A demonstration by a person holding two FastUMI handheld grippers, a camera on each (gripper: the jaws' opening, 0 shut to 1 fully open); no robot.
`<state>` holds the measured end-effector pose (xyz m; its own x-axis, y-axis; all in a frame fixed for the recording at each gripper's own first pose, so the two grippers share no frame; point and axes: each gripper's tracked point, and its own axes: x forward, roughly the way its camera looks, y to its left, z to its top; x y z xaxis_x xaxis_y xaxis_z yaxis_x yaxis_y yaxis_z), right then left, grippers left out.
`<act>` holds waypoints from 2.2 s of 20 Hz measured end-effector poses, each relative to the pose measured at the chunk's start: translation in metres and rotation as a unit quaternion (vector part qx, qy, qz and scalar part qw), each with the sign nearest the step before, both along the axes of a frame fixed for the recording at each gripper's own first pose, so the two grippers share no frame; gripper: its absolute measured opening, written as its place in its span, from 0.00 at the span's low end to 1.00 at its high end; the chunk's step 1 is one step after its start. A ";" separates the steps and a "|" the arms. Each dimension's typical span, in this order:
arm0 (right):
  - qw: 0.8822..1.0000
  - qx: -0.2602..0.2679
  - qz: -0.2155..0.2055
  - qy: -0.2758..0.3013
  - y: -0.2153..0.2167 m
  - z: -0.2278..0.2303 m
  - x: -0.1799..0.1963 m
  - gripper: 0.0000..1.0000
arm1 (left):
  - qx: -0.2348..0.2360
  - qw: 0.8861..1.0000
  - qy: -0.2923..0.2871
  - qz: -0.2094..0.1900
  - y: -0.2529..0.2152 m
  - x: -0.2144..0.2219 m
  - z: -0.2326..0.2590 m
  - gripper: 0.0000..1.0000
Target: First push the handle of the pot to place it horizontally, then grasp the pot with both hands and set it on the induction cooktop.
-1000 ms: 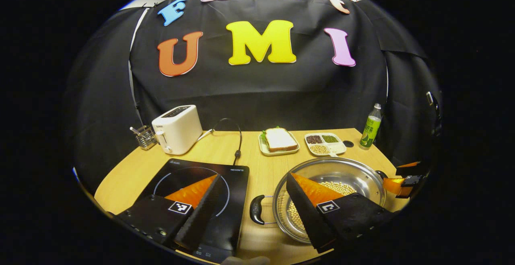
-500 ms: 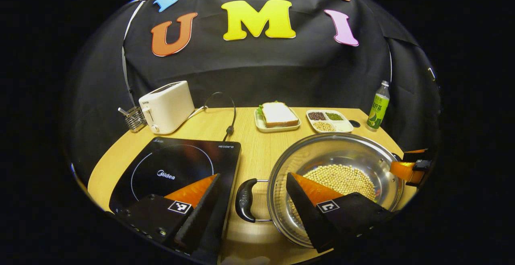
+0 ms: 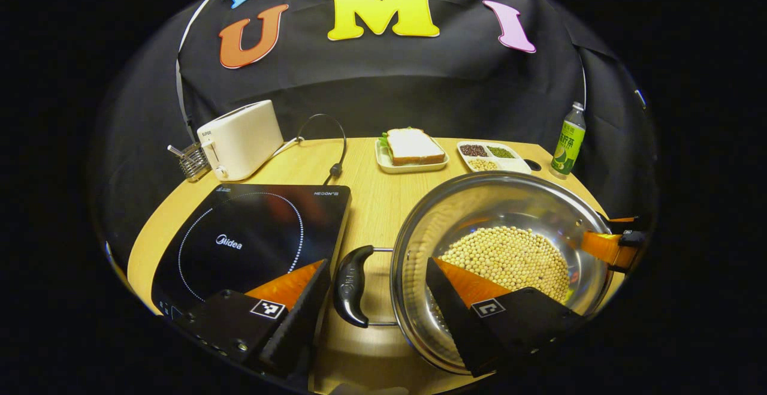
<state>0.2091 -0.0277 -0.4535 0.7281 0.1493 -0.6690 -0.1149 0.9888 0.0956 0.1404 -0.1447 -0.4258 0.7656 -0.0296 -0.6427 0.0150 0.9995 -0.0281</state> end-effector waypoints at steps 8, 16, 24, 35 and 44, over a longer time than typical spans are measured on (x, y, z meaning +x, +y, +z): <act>1.000 -0.010 -0.002 0.015 0.001 -0.003 -0.001 0.72 | 0.022 1.000 0.008 0.007 0.005 -0.001 -0.005 0.75; 0.999 0.006 -0.022 0.028 0.001 -0.003 -0.002 0.60 | 0.021 1.000 0.007 0.003 0.004 -0.001 -0.005 0.70; 0.999 0.005 -0.022 0.028 0.001 0.007 -0.009 0.58 | 0.014 1.000 0.006 0.001 0.006 -0.001 -0.001 0.68; 0.999 0.006 -0.046 0.012 0.015 0.052 -0.013 0.53 | 0.050 0.996 -0.070 -0.039 0.014 0.019 0.067 0.30; 0.996 0.066 -0.057 0.037 0.008 0.019 -0.024 0.53 | 0.008 0.999 -0.031 -0.010 0.029 0.005 0.035 0.33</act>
<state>0.1853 -0.0198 -0.4347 0.6946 0.1586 -0.7017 0.0091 0.9734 0.2291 0.1450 -0.1152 -0.3911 0.8033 -0.0355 -0.5945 0.0364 0.9993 -0.0105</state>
